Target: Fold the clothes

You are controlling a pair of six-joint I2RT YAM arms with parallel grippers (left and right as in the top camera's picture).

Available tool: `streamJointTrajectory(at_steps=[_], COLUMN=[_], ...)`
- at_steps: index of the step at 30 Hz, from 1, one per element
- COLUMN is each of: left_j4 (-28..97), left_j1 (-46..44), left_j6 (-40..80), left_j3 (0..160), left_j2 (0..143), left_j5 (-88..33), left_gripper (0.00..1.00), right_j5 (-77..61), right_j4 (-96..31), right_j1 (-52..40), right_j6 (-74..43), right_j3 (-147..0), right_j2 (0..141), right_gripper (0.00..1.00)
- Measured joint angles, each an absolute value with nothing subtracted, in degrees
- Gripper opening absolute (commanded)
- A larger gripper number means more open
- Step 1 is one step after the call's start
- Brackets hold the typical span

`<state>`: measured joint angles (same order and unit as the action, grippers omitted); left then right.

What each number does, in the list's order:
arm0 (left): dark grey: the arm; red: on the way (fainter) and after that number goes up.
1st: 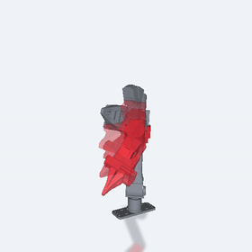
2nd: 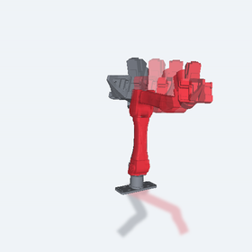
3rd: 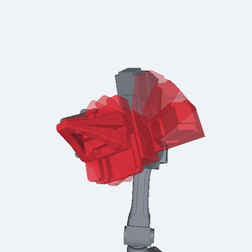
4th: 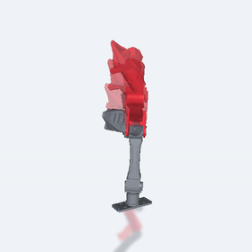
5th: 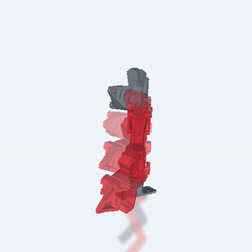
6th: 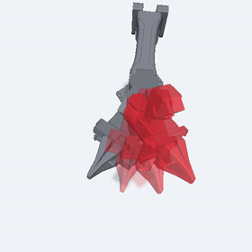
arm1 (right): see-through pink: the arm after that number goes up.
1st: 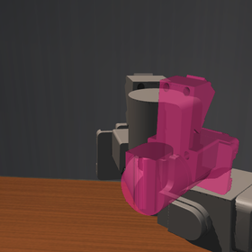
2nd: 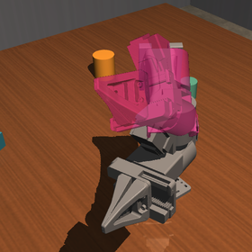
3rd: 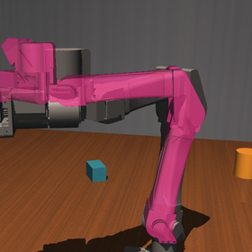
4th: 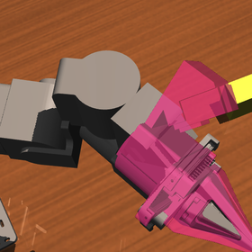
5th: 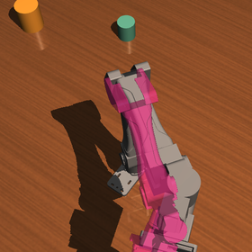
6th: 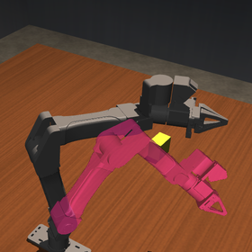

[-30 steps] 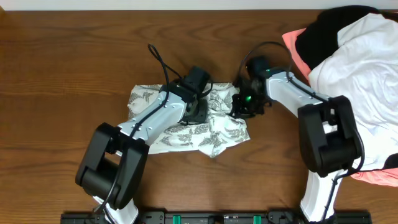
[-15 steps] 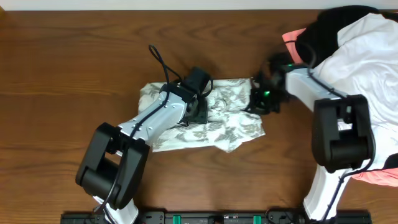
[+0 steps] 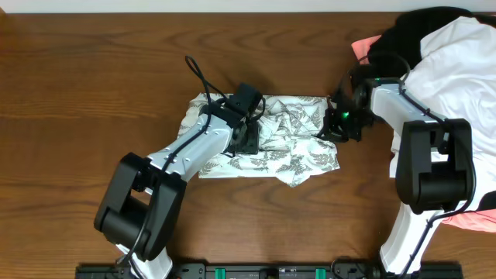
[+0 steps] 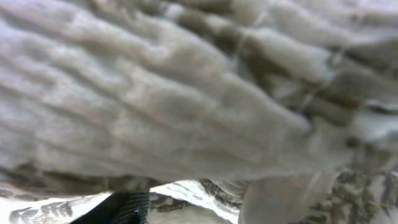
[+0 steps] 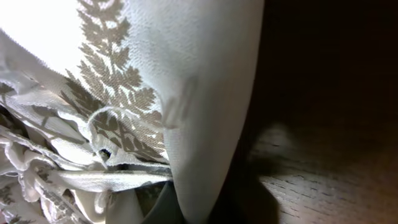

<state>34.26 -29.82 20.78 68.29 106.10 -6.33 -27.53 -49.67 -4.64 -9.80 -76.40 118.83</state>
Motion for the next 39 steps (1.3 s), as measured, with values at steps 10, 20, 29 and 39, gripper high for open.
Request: streamJointTrajectory(at_steps=[10, 20, 29, 39], left_j4=[20.6, 20.6, 24.8, 24.5], left_j1=[-30.1, -31.1, -30.2, -32.3], left_j6=[22.7, 22.5, 15.8, 13.4], left_j3=[68.2, 68.2, 68.2, 68.2], left_j2=[106.1, 106.1, 99.3, 98.1], left_j5=[-25.5, -29.6, -16.9, -11.9], left_gripper=[0.44, 0.42, 0.50, 0.52], right_j5=[-27.3, -27.3, -27.3, -27.3], right_j4=[-49.6, -49.6, -49.6, -49.6], right_j1=[-5.8, -5.8, -5.8, -5.9], right_j6=[-9.8, -9.8, -9.8, -9.8], right_j3=[-76.4, -76.4, -76.5, -76.5], right_j2=[118.8, 118.8, 118.8, 118.8], right_gripper=[0.01, 0.01, 0.01, 0.01])
